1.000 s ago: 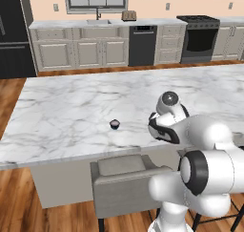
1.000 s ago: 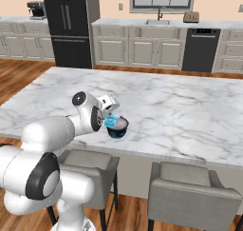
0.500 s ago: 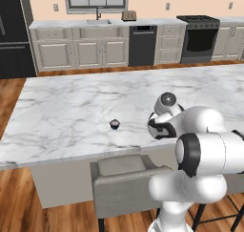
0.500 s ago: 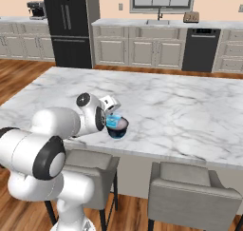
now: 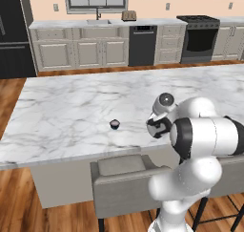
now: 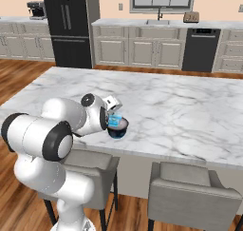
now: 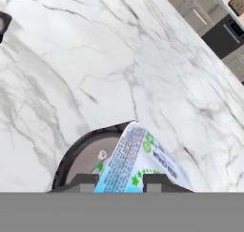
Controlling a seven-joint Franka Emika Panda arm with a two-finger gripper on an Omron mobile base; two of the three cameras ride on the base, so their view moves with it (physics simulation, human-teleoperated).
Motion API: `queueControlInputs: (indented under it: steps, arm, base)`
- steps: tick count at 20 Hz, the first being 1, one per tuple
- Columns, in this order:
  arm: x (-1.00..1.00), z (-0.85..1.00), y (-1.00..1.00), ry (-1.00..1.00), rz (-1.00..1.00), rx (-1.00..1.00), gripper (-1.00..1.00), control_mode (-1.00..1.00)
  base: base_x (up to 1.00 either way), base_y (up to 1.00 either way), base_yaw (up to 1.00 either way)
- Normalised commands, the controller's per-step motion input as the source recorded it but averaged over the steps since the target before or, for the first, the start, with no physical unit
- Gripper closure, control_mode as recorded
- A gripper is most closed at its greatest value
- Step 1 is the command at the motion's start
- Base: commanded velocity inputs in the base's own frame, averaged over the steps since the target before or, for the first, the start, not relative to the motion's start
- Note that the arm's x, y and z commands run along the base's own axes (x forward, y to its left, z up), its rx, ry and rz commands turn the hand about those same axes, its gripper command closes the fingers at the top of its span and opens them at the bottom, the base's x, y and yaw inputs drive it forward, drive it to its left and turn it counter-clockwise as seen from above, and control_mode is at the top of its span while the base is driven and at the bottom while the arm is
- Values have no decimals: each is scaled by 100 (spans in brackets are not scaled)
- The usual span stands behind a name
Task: Stack the yogurt containers by placing the smaller containers on top of the larger containers.
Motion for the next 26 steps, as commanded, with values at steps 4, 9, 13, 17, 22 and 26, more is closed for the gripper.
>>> queueControlInputs:
  steps: [4, 9, 13, 17, 22, 26]
  arm:
    - [28, -24, 0, 0, 3, 0, 100, -100]
    - [27, -25, 0, 0, 3, 0, 100, -100]
    - [3, -12, -4, 0, 2, 0, -100, -100]
    - [0, -8, -17, 0, 2, 0, -100, -100]
    - [0, -1, -19, 0, 1, 0, -100, -100]
    - [0, 0, -1, 0, 0, 0, -100, -100]
  base:
    - [0, 0, 0]
    - [0, 0, 0]
    - [0, 0, 0]
    - [0, 0, 0]
    - [0, 0, 0]
    - [0, 0, 0]
